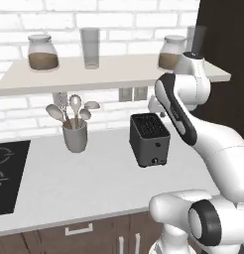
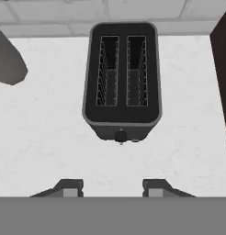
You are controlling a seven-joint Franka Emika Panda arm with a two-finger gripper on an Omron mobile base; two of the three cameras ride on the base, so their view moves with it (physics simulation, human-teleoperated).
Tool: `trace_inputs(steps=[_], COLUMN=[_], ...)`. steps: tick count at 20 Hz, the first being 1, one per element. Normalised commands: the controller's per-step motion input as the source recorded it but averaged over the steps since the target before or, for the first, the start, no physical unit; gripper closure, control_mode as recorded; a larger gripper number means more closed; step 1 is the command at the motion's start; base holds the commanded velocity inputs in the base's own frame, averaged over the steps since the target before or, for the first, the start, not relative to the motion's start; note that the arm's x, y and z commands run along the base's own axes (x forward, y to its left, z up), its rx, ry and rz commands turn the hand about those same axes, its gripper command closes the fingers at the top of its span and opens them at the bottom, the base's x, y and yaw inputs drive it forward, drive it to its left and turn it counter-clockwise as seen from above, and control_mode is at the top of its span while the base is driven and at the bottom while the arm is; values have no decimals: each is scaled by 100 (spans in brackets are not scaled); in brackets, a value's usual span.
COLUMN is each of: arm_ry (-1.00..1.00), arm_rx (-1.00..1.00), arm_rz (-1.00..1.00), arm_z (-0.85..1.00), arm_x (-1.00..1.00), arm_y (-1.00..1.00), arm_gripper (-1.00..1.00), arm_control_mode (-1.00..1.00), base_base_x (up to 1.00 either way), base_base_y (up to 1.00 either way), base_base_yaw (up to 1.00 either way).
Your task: Take a straw from the drawer in front and place it inside the glass cup on the dining counter.
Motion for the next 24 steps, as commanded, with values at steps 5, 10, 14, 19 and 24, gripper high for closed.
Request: trace_inputs(steps=[5,10,14,19,24], arm_ry=[-3,0,0,0,0], arm_rx=[0,0,0,0,0], arm_rz=[0,0,0,0,0], arm_z=[0,0,0,0,0], arm_x=[-17,0,0,0,0], arm_y=[0,0,0,0,0], arm_gripper=[-100,-100,-100,-100,-100], arm_control_mode=[100,100,100,100,100], base_base_x=[-27,-96,-46,20,17], base_base_y=[0,-1,-29,-53,-57], base_base_yaw=[0,0,9,49,67])
